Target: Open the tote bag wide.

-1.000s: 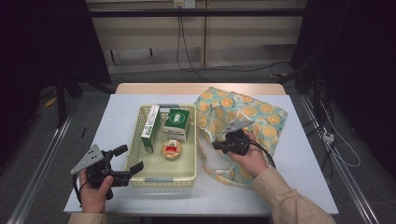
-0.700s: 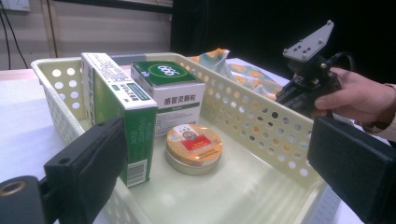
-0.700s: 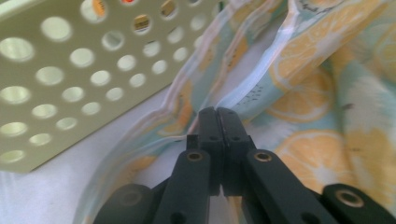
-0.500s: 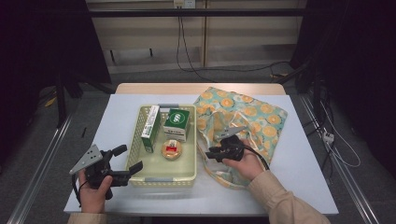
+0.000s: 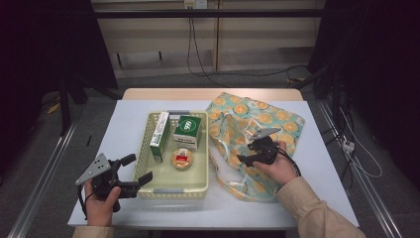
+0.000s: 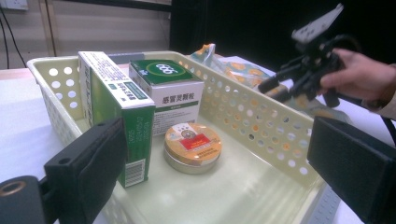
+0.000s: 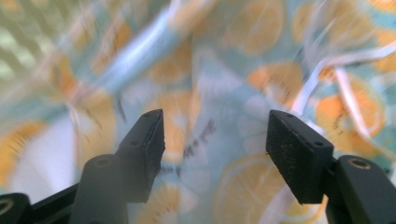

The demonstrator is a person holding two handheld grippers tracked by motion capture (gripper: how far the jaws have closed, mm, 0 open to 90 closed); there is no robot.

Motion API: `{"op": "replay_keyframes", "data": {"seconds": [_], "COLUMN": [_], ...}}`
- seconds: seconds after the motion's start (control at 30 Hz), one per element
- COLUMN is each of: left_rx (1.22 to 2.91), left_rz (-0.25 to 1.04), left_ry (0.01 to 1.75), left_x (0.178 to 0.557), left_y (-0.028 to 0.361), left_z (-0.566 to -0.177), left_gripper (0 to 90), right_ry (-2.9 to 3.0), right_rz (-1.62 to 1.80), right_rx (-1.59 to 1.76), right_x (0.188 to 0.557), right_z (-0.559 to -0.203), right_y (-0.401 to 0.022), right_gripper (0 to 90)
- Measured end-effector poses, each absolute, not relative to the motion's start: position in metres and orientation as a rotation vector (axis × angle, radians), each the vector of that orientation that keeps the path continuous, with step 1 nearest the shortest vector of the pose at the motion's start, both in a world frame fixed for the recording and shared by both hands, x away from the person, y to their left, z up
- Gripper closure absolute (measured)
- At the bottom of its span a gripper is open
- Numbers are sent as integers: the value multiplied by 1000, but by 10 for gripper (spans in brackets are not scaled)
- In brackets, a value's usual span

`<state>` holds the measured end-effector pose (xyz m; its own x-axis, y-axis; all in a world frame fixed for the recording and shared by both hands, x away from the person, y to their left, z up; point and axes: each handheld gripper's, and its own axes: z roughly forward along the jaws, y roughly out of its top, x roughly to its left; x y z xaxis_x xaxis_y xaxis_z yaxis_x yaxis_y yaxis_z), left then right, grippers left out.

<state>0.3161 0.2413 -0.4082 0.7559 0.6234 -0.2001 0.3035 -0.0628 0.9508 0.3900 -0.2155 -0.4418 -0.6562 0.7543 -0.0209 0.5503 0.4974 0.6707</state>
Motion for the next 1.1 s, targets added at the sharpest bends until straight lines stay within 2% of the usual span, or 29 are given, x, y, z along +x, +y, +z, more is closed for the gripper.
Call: {"op": "replay_keyframes", "data": {"seconds": [0.03,0.1,0.2,0.23,0.4,0.47,0.9,1.1], "left_rx": [1660,1661,1658,1658,1657,1655,1651,1652], "left_rz": [307,307,308,308,309,310,310,308], "left_ry": [749,747,748,748,749,748,744,744], "left_x": [316,316,316,316,316,316,316,316], "left_y": [241,241,242,242,242,242,242,242], "left_z": [-408,-408,-408,-408,-408,-408,-407,-407], "left_gripper": [51,51,51,51,51,51,51,51], "right_ry": [2436,2444,2428,2442,2449,2455,2282,2292], "right_rz": [900,906,926,952,925,927,987,919], "right_rx": [1067,1092,1093,1121,1129,1154,1144,1130], "right_x": [390,392,397,399,407,411,424,428], "right_z": [-447,-455,-457,-457,-452,-451,-394,-404], "right_y": [-214,-212,-214,-217,-227,-231,-252,-250], "right_gripper": [335,307,353,415,842,898,900,897]}}
